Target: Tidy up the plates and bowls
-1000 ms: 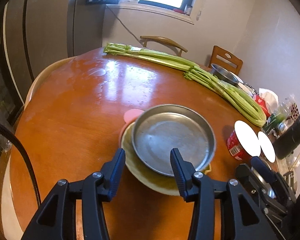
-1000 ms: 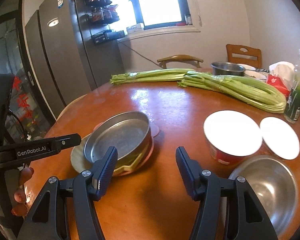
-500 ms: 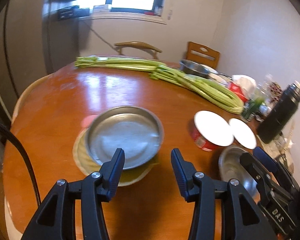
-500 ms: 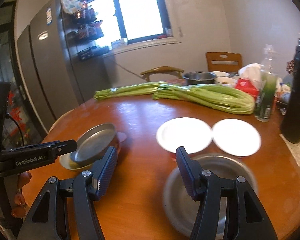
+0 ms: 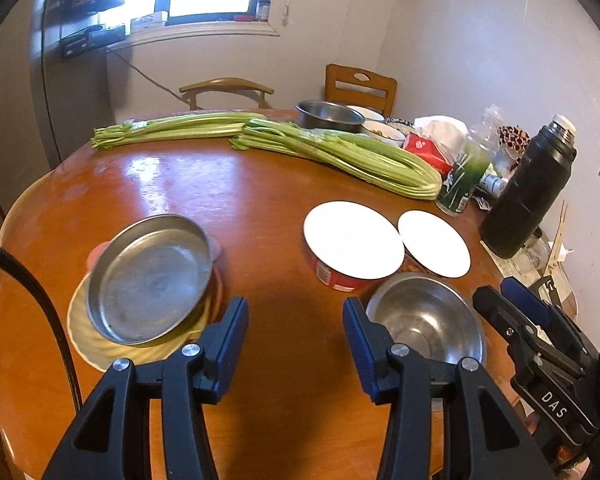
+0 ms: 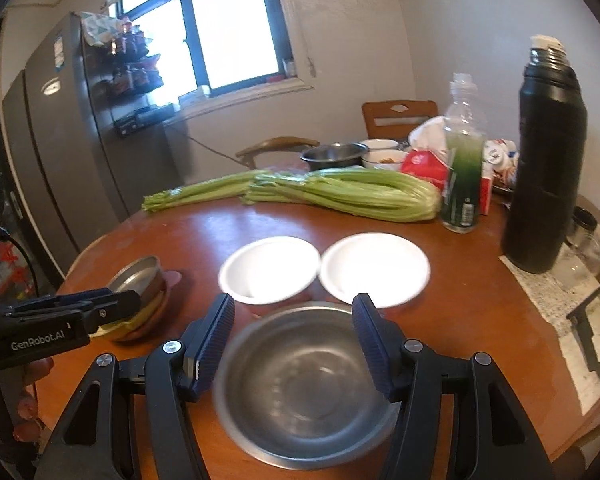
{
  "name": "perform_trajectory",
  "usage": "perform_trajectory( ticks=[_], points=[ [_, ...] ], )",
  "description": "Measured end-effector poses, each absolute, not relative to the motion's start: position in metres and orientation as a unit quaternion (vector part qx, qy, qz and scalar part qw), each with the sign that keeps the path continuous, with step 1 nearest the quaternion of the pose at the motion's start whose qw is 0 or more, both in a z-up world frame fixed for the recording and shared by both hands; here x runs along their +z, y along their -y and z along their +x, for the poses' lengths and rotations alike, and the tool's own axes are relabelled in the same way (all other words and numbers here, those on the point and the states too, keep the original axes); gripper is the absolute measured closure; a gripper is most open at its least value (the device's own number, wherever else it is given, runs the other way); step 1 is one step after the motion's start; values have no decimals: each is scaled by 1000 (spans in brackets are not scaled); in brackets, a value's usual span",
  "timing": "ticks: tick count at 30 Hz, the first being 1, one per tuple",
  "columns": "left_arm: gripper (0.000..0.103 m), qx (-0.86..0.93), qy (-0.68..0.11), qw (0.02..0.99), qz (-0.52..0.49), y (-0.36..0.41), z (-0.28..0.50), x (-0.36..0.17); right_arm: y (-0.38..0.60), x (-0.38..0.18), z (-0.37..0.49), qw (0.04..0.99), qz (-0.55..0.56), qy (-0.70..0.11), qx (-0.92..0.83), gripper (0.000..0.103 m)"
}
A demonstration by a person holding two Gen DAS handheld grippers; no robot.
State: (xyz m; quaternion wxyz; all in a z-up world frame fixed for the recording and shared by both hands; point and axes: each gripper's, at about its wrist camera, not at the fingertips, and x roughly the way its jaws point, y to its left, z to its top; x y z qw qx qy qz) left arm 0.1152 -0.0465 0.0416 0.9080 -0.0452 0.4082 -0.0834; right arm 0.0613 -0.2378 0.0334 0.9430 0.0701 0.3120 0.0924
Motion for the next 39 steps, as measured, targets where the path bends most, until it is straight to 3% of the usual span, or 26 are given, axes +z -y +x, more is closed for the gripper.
perform_trajectory(
  ticks=[18,31,39],
  points=[
    [54,-128,-468,874,-32,112,141,-15,286,-23,72,913,80,-398,47,40],
    [54,-135,-492,859,-29,124,152,-44,277,-45,82,904,83,-413,72,40],
    [55,-140,-495,857,-21,130,154,-51,269,-44,84,907,74,-405,86,61]
  ],
)
